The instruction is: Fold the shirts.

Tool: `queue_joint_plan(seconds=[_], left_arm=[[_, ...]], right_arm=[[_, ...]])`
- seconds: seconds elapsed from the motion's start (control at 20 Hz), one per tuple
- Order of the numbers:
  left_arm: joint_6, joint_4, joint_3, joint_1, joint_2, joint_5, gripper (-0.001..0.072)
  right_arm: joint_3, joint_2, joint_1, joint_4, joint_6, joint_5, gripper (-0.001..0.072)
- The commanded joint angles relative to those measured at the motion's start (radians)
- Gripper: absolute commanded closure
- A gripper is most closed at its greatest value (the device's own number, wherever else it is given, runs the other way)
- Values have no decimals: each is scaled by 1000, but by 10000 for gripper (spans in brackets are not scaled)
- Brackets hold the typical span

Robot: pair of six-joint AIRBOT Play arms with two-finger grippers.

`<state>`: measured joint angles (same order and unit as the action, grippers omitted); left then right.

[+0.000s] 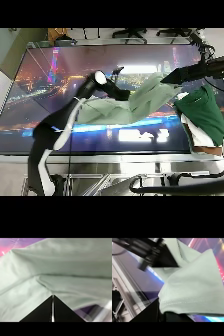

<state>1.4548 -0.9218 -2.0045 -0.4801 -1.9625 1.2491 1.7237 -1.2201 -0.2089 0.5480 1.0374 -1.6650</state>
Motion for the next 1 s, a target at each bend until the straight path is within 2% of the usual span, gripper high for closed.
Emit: queue_joint_plan(seconds=[0.0,0.1,0.25,0.4,0.45,0.5,0.55,0.6,0.65,0.75,0.85,0.95], left_arm=[[-53,53,9,161,249,139,696],[-70,95,10,283,428,138,696],[-72,111,10,447,660,186,696],[-121,109,10,562,809,279,696],[-127,105,11,591,843,286,696],[-129,105,11,613,867,285,696],[-131,105,11,629,887,284,696],[-131,105,11,635,898,286,695],[-131,106,11,634,903,290,696],[-131,105,11,627,903,298,696],[-130,110,11,626,902,298,696],[-130,111,10,626,896,298,695]], right_arm=[[1,-4,82,-14,37,95,689],[1,-22,207,-14,50,195,689],[1,-97,458,-14,56,435,688],[1,-245,740,-19,50,805,688],[1,-303,827,-23,6,953,680],[2,-369,916,-23,-56,1126,539],[2,-426,986,-31,-85,1285,224],[3,-470,1038,-36,-104,1404,47],[3,-488,1064,-34,-130,1443,50],[3,-473,1059,-24,-174,1376,57],[3,-423,1006,18,-174,1221,220],[3,-359,918,21,-159,1044,228]])
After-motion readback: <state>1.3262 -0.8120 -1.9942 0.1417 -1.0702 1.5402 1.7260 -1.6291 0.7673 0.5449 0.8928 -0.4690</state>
